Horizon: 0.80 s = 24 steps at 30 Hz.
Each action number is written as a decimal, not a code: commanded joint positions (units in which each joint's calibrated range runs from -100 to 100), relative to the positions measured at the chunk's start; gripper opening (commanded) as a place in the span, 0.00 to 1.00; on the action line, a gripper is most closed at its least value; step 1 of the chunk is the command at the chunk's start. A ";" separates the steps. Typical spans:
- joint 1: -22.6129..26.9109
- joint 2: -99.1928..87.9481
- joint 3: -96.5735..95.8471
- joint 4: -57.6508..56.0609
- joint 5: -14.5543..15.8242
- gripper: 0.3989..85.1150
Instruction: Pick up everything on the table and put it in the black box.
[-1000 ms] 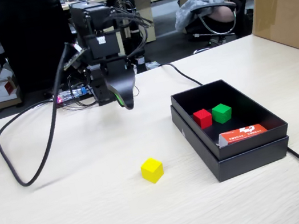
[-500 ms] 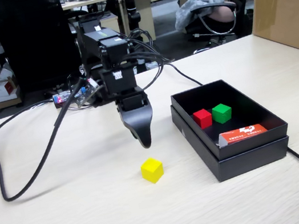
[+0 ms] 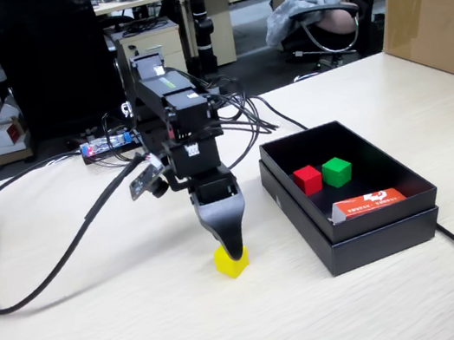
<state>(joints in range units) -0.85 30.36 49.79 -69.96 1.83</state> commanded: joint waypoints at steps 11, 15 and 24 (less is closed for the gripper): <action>0.05 6.53 9.04 1.58 -0.73 0.53; 0.05 7.57 9.50 1.40 -0.98 0.46; 0.00 8.49 9.50 0.63 -2.00 0.12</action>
<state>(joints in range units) -0.85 39.81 56.18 -69.96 0.76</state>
